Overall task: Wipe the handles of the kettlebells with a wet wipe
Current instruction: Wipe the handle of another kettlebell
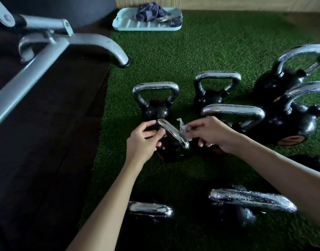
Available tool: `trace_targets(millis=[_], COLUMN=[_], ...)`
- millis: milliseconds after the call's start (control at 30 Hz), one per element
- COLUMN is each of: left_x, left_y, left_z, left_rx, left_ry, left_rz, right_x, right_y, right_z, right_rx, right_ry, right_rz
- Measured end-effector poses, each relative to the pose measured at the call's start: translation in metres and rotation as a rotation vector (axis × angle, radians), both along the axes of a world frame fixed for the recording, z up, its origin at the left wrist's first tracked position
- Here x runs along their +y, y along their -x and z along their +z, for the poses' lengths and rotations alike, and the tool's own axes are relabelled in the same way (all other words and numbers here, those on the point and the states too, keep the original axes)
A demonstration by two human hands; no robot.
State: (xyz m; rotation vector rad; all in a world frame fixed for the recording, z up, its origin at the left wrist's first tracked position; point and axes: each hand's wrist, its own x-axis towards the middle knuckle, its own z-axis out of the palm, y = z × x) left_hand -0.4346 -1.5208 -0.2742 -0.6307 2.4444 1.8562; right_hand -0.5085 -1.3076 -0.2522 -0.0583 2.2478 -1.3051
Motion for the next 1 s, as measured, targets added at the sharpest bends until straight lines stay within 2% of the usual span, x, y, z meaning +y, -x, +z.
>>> trace_targets(millis=[100, 300, 467, 533, 600, 700, 900, 1000], left_x=[0.004, -0.005, -0.036, -0.045, -0.049, -0.049, -0.051, -0.057], left_y=[0.007, 0.017, 0.0, -0.007, -0.009, -0.008, -0.003, -0.004], left_z=[-0.001, 0.0, -0.01, -0.015, -0.018, -0.017, -0.019, -0.023], left_rx=[-0.07, -0.154, -0.166, -0.158, -0.149, -0.134, -0.123, -0.125], left_ry=[-0.197, -0.202, -0.335, -0.363, -0.38, -0.367, -0.26, -0.268], left_rz=[0.087, 0.105, 0.072, 0.056, 0.055, 0.021, -0.042, -0.027], right_x=[-0.01, -0.026, -0.042, -0.044, -0.045, -0.057, -0.096, -0.105], right_y=[-0.004, -0.016, -0.022, -0.015, -0.004, 0.011, 0.012, 0.009], right_z=[-0.005, -0.014, -0.024, -0.027, -0.034, -0.048, -0.065, -0.074], right_rx=[-0.058, -0.069, -0.145, -0.06, 0.114, 0.322, 0.398, 0.371], right_ry=[0.024, 0.096, 0.144, 0.072, -0.055, -0.223, -0.404, -0.393], right_rz=[0.019, 0.04, 0.11, 0.048, -0.038, -0.022, 0.138, 0.211])
